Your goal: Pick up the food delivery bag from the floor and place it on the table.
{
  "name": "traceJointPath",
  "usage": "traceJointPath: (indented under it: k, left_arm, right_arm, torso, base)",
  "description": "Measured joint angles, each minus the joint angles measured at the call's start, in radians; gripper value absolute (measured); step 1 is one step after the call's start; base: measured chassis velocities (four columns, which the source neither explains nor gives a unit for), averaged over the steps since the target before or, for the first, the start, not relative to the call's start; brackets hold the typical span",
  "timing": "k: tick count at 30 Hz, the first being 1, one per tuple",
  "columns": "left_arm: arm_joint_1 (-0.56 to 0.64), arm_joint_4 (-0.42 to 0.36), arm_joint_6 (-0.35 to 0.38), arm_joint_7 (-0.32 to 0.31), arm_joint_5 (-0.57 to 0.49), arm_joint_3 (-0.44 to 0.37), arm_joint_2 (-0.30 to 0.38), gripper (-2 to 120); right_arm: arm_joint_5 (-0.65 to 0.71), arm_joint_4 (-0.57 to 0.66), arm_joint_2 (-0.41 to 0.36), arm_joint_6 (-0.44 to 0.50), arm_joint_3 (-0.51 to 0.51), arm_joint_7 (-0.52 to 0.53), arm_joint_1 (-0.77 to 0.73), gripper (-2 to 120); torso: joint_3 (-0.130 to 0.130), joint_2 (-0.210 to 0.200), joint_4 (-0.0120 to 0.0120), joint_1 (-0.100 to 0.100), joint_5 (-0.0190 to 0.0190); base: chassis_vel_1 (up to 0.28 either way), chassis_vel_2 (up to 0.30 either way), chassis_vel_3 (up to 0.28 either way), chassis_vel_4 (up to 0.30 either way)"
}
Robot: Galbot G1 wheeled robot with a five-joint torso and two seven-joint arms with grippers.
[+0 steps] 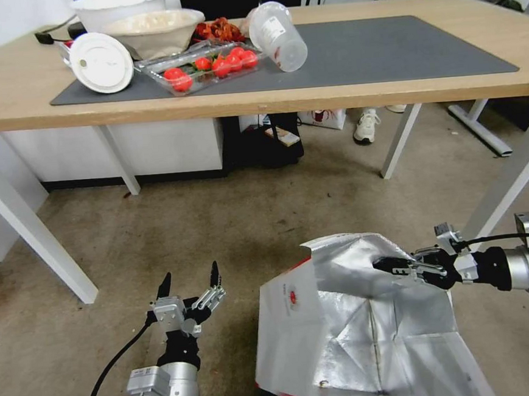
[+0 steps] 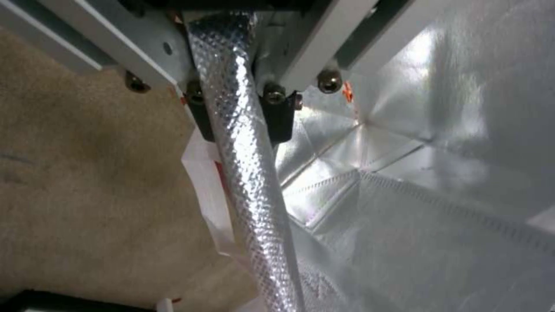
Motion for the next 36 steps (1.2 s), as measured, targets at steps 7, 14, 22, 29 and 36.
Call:
traceJointPath:
  k: [7,14,22,29,36]
  left_arm:
    - [-0.001,-0.003,0.007,-0.012,-0.001,-0.003,0.002,100]
    - [0.001,-0.021,0.042,-0.014,0.003,-0.002,-0.002,100]
    - [0.004,-0.025,0.040,-0.016,-0.002,0.003,-0.006,100]
    - [0.006,-0.026,0.005,-0.012,-0.031,0.010,-0.008,100]
    - [0.004,-0.034,0.007,-0.021,-0.041,0.010,-0.004,100]
  right_arm:
    - [0.002,0.000,0.002,-0.001,0.000,-0.014,-0.001,0]
    - [0.002,0.001,0.009,-0.001,-0.008,-0.021,-0.001,0]
    - [-0.004,-0.005,0.019,0.002,-0.026,-0.031,0.001,0]
    - [-0.009,-0.008,0.030,0.004,-0.038,-0.034,0.001,0]
    - [-0.009,-0.001,0.041,0.004,-0.041,-0.036,0.001,0]
  torso:
    - [0.000,0.000,0.0000,0.000,0.0000]
    - [0.000,0.000,0.0000,0.000,0.0000]
    - [0.000,0.000,0.0000,0.000,0.0000]
    - [0.006,0.010,0.0000,0.001,0.0000]
    - [0.053,0.058,-0.0001,0.003,0.0000]
  base:
    - [0.000,0.000,0.000,0.000]
    - [0.000,0.000,0.000,0.000]
    - [0.000,0.000,0.000,0.000]
    - [0.000,0.000,0.000,0.000]
    - [0.000,0.000,0.000,0.000]
